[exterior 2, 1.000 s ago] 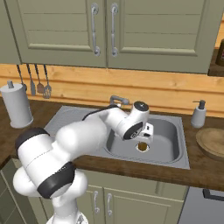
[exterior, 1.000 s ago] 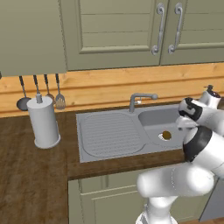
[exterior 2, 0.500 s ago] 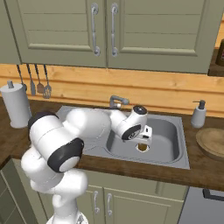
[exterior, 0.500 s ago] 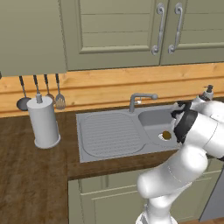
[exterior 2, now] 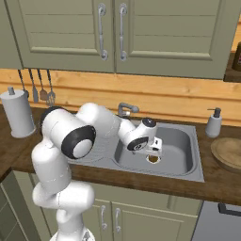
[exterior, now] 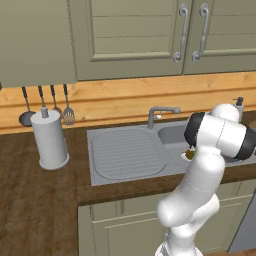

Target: Pick the avocado from the sink and place it in the bowl. Then pick the bowl and place it in the microwave. Then close the microwave door and press the start button.

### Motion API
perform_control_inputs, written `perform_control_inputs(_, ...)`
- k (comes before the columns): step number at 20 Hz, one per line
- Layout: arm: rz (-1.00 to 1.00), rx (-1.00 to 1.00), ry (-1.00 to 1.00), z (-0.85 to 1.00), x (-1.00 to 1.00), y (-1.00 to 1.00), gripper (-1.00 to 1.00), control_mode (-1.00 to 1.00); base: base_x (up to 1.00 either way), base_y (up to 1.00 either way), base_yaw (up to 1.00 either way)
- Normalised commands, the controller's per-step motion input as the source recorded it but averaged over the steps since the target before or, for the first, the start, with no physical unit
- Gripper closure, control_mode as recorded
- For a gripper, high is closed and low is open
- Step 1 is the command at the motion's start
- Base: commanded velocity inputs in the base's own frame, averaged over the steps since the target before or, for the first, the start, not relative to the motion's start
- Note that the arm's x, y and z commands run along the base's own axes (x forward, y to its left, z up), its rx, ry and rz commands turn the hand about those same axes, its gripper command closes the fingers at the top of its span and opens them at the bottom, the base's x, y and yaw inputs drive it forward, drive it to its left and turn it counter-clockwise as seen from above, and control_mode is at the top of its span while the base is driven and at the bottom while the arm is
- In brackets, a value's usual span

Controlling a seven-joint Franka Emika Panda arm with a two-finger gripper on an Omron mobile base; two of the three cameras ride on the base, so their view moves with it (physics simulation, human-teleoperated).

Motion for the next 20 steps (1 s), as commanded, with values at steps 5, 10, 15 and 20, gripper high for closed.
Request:
perform_control_inputs(5, 0.0, 0.0, 0.0, -0.32, 0.33, -0.12, -1.0, -1.0, 0.0, 0.0, 0.0)
perform_control_inputs(10, 0.0, 0.0, 0.0, -0.18, 0.3, -0.26, -1.0, -1.0, 0.0, 0.0, 0.0)
perform_control_inputs(15, 0.0, 0.0, 0.0, -0.24, 0.28, 0.0, -1.0, -1.0, 0.0, 0.0, 0.0)
perform_control_inputs(20, 0.0, 0.0, 0.0, -0.25, 0.28, -0.02, -1.0, -1.0, 0.0, 0.0, 0.0)
